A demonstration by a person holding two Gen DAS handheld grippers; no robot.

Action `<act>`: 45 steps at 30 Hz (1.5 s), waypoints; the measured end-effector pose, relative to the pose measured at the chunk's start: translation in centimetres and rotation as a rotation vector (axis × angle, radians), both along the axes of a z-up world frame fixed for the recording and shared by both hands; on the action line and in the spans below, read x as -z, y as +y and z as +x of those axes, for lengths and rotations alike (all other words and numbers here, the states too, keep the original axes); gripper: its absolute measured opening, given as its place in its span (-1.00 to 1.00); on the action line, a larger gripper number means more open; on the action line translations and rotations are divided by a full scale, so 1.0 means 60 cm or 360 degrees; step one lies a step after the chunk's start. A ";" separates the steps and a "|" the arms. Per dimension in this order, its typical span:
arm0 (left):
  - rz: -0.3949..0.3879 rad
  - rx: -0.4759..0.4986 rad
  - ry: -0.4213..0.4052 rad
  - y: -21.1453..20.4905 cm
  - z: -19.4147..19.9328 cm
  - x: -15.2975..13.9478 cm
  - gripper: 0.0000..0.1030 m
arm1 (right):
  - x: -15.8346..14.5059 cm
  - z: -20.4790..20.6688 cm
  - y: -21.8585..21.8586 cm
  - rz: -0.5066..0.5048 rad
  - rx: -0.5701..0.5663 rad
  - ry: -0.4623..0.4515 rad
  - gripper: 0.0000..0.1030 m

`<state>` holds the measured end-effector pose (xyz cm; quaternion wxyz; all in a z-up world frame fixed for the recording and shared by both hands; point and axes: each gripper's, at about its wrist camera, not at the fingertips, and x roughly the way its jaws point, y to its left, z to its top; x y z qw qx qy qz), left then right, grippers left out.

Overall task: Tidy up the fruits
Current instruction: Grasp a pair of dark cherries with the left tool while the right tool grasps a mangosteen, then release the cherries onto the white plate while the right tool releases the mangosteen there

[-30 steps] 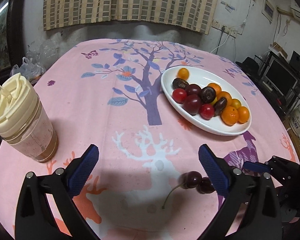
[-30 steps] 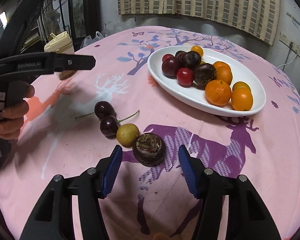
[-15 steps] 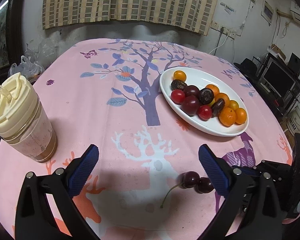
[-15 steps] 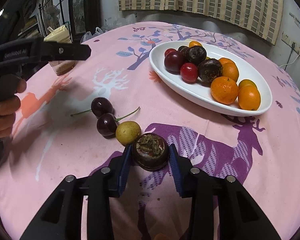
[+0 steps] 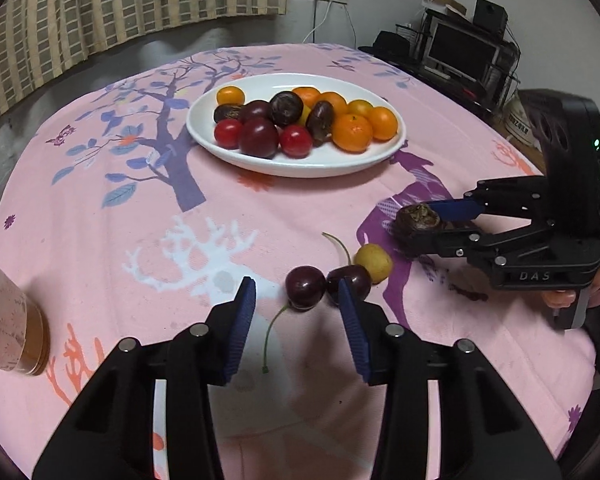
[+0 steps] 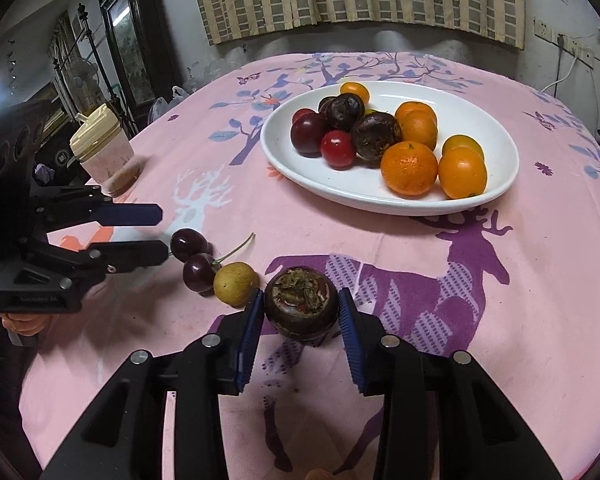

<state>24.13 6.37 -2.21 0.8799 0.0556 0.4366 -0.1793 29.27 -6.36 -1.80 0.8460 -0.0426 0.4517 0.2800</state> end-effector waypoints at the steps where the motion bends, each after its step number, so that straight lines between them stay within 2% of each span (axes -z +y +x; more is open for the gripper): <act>1: 0.0022 -0.0004 0.0000 -0.003 0.002 0.004 -0.17 | 0.000 -0.001 0.001 -0.0001 -0.0003 0.0001 -0.26; 3: 0.0048 -0.0012 0.0005 -0.007 0.005 0.012 -0.22 | 0.001 -0.002 0.003 -0.0014 -0.0006 -0.0005 -0.26; 5: 0.0044 -0.0016 0.0026 -0.007 0.011 0.018 -0.38 | 0.000 -0.003 0.003 -0.0013 -0.0008 -0.0005 -0.25; 8: 0.0021 -0.0006 0.0035 -0.010 0.016 0.023 -0.45 | -0.001 -0.003 0.002 -0.0010 -0.0007 -0.0009 -0.25; 15: 0.0075 -0.0006 0.0070 -0.026 0.022 0.044 -0.49 | -0.003 -0.002 0.002 -0.0016 -0.0004 -0.0018 -0.25; 22: -0.0010 -0.0060 0.0018 -0.011 0.018 0.016 -0.50 | -0.009 -0.004 0.000 -0.0014 0.0006 -0.0043 -0.25; 25: -0.0071 -0.0092 -0.0049 -0.009 0.025 -0.020 -0.50 | -0.040 0.001 -0.010 0.0035 0.0042 -0.0136 -0.26; 28: -0.0157 -0.0120 -0.0097 -0.013 0.066 -0.061 -0.50 | -0.074 0.032 -0.024 0.0104 0.0141 -0.0251 -0.25; 31: -0.0133 -0.0190 -0.0174 -0.028 0.133 -0.088 -0.50 | -0.088 0.087 -0.033 0.0120 0.0255 -0.0332 -0.25; 37: -0.0057 -0.0243 -0.0175 -0.071 0.257 -0.076 -0.50 | -0.077 0.175 -0.055 0.0149 0.0374 -0.0367 -0.25; 38: -0.0030 -0.0276 -0.0166 -0.075 0.273 -0.069 -0.22 | -0.076 0.181 -0.058 0.0161 0.0382 -0.0366 -0.25; 39: -0.0008 -0.0306 -0.0159 -0.076 0.282 -0.065 0.14 | -0.073 0.187 -0.062 0.0169 0.0388 -0.0350 -0.25; 42: -0.0032 -0.0348 -0.0174 -0.067 0.279 -0.063 0.57 | -0.074 0.178 -0.063 0.0165 0.0328 -0.0341 -0.23; 43: -0.0054 -0.0352 -0.0167 -0.059 0.270 -0.066 0.63 | -0.078 0.171 -0.060 0.0136 0.0312 -0.0360 -0.21; 45: -0.0096 -0.0386 -0.0171 -0.039 0.242 -0.076 0.73 | -0.087 0.155 -0.057 0.0124 0.0294 -0.0385 -0.02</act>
